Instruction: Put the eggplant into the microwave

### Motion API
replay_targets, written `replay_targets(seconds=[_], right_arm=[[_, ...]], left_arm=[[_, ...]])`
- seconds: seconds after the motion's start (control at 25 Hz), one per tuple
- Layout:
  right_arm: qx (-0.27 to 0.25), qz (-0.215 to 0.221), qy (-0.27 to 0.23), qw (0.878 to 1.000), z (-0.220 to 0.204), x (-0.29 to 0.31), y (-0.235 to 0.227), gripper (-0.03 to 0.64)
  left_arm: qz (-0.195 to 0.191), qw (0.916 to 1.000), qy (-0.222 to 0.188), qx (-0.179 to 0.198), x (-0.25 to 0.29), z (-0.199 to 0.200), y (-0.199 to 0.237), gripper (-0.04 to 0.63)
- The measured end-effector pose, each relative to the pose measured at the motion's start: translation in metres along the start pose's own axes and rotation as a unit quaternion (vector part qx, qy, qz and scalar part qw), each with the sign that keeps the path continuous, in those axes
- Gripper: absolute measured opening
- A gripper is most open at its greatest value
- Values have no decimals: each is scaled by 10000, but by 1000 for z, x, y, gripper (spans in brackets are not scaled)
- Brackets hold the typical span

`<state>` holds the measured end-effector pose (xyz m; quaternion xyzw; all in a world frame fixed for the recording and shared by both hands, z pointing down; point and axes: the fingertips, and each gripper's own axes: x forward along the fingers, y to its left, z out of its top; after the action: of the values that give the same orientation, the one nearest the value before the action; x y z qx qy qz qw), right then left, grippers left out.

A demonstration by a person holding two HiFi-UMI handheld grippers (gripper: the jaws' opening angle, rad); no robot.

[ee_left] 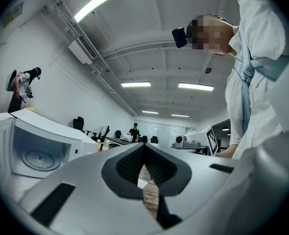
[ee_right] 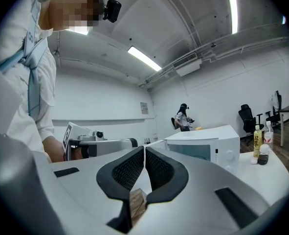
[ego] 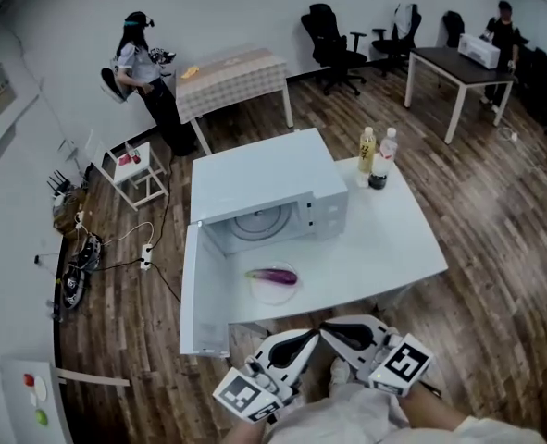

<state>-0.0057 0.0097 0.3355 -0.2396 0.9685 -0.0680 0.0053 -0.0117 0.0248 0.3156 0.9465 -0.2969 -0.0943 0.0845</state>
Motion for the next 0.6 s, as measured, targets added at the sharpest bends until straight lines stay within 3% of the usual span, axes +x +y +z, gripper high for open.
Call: replay_targets(seconds=[0.4, 0.6], right_arm=[[-423, 459, 409, 9972, -11, 16, -47, 35], [-373, 561, 576, 9961, -23, 18, -65, 35]], left_arm=[[-215, 9973, 501, 493, 30, -22, 38, 5], [100, 9890, 1009, 1075, 36, -43, 60, 6]])
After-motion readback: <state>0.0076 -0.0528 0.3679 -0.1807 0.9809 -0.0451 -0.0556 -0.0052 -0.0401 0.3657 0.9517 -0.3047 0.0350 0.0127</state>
